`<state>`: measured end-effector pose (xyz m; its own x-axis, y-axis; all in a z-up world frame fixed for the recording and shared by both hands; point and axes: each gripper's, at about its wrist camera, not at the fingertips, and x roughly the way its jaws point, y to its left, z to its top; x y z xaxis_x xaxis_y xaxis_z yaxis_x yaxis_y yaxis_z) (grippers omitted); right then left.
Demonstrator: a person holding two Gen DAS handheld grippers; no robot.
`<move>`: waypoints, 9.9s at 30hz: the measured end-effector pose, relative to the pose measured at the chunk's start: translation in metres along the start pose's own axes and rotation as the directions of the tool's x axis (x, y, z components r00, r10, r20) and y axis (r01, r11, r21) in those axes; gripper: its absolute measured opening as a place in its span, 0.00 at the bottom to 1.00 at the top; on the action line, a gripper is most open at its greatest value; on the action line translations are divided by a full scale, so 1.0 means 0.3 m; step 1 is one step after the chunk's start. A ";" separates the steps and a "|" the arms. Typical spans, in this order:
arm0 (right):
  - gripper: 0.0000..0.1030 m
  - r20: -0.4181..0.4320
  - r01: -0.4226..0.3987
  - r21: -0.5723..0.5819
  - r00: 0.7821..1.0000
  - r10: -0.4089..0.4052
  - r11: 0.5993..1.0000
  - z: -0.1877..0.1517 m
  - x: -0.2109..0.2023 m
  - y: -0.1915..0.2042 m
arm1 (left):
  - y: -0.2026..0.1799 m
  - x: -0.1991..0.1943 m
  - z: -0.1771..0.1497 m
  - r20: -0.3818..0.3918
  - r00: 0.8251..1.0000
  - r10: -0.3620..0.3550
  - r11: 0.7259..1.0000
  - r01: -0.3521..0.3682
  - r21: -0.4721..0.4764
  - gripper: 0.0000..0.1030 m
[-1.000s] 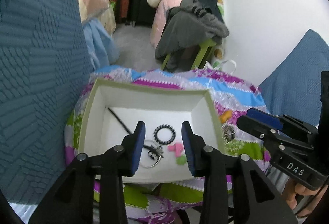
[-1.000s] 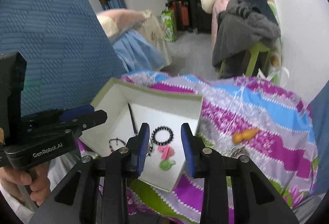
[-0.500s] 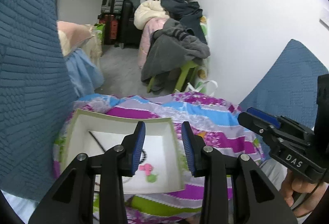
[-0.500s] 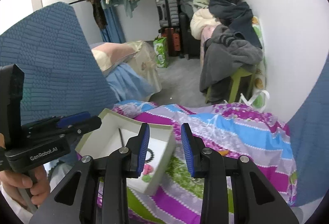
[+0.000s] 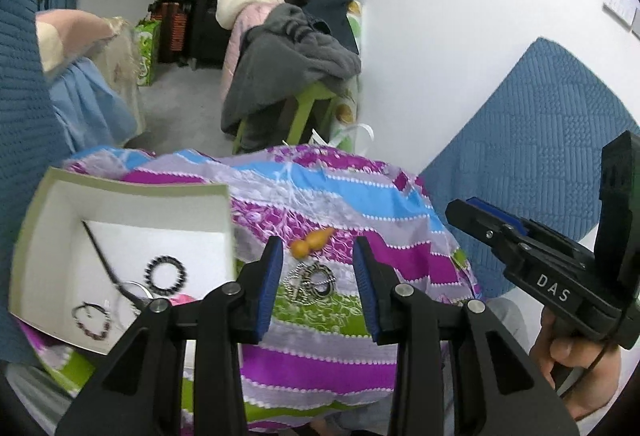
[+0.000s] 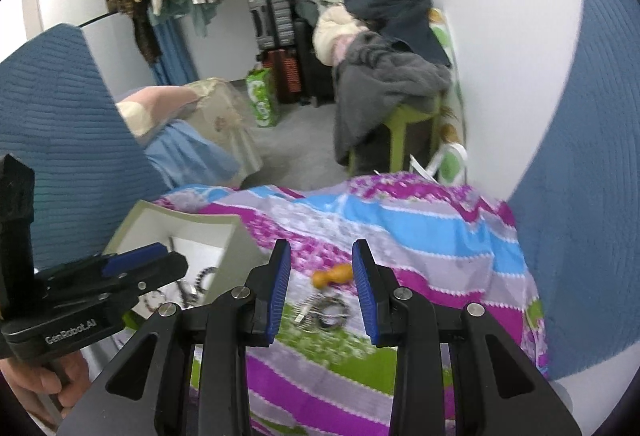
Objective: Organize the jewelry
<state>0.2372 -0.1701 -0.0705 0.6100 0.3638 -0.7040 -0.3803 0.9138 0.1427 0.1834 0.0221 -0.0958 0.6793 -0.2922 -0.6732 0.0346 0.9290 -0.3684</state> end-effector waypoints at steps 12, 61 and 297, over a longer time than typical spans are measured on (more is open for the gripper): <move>0.29 -0.089 -0.013 0.090 0.996 0.021 0.996 -0.163 0.200 -0.213 | -0.055 0.290 -0.133 -0.152 0.988 0.030 1.000 -0.029 0.008 0.24; 0.48 -0.290 -0.178 0.394 0.907 0.306 0.902 -0.136 0.720 -0.246 | 0.008 0.498 -0.193 -0.234 0.971 0.056 0.997 -0.067 -0.038 0.04; 0.06 -0.434 -0.006 0.008 0.901 0.009 1.000 -0.428 0.432 -0.237 | -0.196 0.419 -0.139 -0.239 0.963 0.125 0.979 -0.081 0.189 0.02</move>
<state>0.2541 -0.2111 -0.2613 0.2439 0.2576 -0.9350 -0.3783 0.9130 0.1528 0.2362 -0.0789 -0.1855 0.4836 -0.2191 -0.8474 0.1180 0.9756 -0.1849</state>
